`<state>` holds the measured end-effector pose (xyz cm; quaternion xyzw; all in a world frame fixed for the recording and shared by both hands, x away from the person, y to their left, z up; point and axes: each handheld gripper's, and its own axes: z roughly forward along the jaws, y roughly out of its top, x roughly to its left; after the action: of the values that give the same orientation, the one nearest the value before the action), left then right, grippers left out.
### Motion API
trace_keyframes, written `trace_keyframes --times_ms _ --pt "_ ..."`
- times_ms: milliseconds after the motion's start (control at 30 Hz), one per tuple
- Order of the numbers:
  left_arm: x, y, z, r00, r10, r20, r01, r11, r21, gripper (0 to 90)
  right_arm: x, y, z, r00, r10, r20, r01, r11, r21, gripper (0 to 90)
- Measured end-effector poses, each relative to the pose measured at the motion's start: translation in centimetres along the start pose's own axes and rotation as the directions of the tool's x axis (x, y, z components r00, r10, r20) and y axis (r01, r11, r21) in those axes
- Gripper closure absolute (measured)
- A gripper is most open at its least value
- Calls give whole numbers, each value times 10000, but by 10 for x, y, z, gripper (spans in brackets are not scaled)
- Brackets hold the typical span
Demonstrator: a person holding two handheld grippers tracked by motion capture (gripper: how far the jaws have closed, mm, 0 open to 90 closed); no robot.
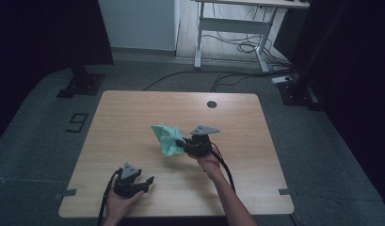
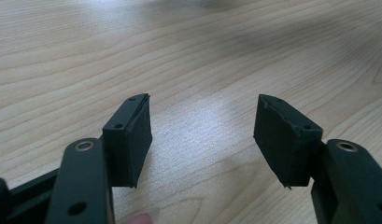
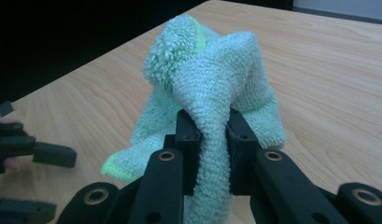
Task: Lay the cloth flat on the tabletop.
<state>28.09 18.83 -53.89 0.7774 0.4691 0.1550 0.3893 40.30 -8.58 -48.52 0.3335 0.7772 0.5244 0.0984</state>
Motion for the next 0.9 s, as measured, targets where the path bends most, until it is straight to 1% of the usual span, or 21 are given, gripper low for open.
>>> trace_keyframes --times_ms 300,467,767,800,867,900 --pt "-1 1 1 10000 -13 -61 13 10000 -80 375 8 -13 -24 9998 -70 -211 63 9994 -339 782" --pt "-1 1 2 9999 29 99 -27 9999 -130 392 10 -22 -36 9996 -171 -236 162 9991 -400 781" --pt "0 3 1 10000 -35 29 36 9994 -339 373 10 -34 -49 9996 -179 -222 168 9987 -488 781" --pt "0 3 0 10000 -2 52 4 9990 -452 362 10 -37 -52 9995 -177 -259 164 9985 -513 780" --pt "0 4 0 9997 95 206 -84 9984 -555 357 12 -40 -54 9995 -187 -265 173 9984 -539 780" --pt "0 4 0 9997 95 206 -84 9984 -555 351 12 -40 -54 9995 -187 -265 173 9984 -539 780"
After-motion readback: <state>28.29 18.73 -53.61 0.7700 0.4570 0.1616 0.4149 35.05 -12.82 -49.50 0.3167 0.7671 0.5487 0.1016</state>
